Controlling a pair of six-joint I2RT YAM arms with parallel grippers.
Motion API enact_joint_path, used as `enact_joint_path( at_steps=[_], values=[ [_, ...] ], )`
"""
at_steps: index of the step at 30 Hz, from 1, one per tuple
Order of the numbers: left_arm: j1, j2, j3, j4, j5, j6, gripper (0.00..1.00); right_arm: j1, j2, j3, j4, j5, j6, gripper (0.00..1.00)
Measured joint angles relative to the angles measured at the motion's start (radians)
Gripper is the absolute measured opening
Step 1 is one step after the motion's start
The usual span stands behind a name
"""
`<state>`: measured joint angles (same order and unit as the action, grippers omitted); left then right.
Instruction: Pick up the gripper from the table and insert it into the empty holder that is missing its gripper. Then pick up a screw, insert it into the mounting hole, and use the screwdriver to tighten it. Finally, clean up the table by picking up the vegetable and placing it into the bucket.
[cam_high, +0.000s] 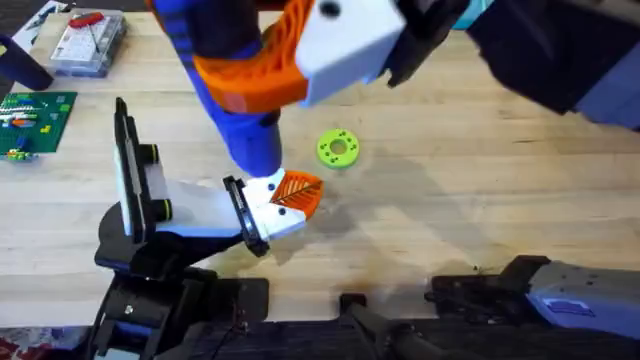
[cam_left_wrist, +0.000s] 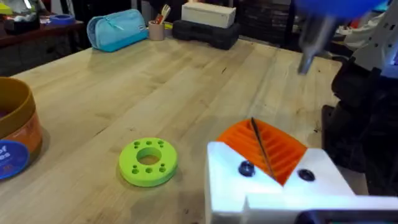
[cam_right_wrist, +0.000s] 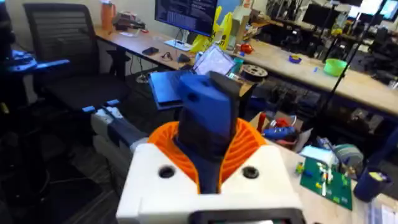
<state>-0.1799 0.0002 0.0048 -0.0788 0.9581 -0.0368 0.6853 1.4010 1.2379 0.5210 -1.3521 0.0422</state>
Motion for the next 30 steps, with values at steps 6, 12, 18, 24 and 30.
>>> enact_joint_path(
  at_steps=[6, 12, 18, 24, 30],
  values=[
    [0.0, 0.0, 0.0, 0.0, 0.003, 0.0, 0.01, 0.0, 0.0, -0.033, 0.0, 0.0, -0.043, 0.111],
    [0.0, 0.0, 0.0, 0.0, 0.003, 0.0, 0.01, 0.0, 0.0, -0.066, 0.001, 0.002, -0.07, 0.11],
    [0.0, 0.0, 0.0, 0.0, 0.003, 0.0, 0.01, 0.0, 0.0, -0.099, 0.001, 0.029, -0.093, 0.11],
    [0.0, 0.0, 0.0, 0.0, 0.004, 0.0, 0.01, 0.0, 0.0, -0.139, 0.007, 0.053, -0.103, 0.111],
    [0.0, 0.0, 0.0, 0.0, 0.004, 0.0, 0.01, 0.0, 0.0, -0.156, 0.019, 0.07, -0.103, 0.11]
  ],
)
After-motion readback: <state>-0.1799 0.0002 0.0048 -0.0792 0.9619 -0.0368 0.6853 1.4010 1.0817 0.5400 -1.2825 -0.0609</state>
